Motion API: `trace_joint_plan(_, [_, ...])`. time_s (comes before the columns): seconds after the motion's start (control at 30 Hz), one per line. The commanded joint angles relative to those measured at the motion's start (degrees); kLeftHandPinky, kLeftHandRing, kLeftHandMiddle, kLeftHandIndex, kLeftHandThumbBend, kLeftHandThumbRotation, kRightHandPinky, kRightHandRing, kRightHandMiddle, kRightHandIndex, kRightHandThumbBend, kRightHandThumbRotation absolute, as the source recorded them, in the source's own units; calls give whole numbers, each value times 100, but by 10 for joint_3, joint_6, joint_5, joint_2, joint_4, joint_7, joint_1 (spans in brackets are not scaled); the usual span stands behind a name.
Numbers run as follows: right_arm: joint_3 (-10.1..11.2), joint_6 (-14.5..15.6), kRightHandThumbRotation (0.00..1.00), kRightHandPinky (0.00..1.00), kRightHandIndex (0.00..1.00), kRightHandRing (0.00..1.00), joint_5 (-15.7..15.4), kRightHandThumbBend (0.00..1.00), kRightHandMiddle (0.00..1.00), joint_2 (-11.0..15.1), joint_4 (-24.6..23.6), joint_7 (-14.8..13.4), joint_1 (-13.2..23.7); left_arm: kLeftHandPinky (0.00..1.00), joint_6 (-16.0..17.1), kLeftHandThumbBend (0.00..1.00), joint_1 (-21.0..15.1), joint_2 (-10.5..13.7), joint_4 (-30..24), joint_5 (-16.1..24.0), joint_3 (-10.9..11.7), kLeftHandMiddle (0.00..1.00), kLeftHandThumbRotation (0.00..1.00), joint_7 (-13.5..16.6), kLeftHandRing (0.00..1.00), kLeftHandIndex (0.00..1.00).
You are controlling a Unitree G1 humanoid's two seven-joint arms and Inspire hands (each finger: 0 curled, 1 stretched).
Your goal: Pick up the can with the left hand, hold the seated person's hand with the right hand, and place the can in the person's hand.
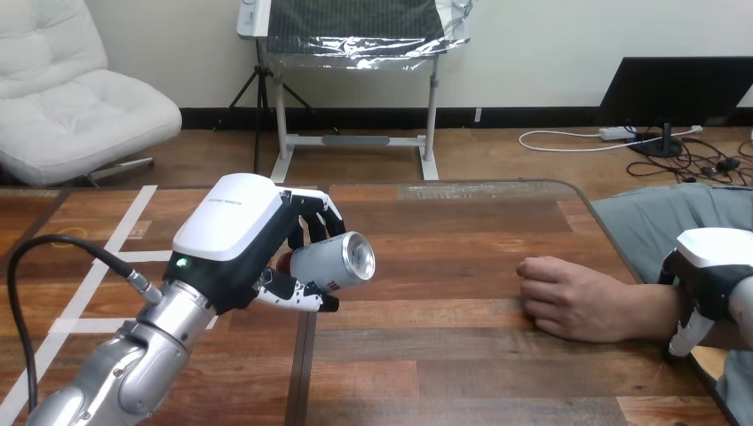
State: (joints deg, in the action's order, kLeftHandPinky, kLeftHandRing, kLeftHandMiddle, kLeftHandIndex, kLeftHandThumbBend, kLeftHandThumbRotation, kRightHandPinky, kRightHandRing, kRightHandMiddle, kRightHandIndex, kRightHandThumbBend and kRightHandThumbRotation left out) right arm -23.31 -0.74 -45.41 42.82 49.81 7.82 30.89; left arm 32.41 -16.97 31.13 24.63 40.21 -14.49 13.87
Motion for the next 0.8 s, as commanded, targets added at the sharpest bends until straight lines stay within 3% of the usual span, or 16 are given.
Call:
trace_joint_plan(0.0, [-15, -5, 0, 41, 59, 53, 7, 77, 62, -34, 29, -1, -2, 37, 1, 66, -33, 9, -36, -15, 24, 49, 0, 2, 42, 51])
trace_joint_plan(0.43, [-17, -3, 0, 32, 52, 41, 9, 70, 52, -35, 26, -4, -2, 37, 0, 66, -35, 8, -31, -11, 23, 48, 0, 7, 42, 51])
trace_joint_plan(0.77, [-19, -4, 0, 16, 41, 25, 9, 66, 37, -35, 29, -9, 1, 37, 1, 66, -41, 6, -25, -11, 21, 48, 0, 6, 42, 50])
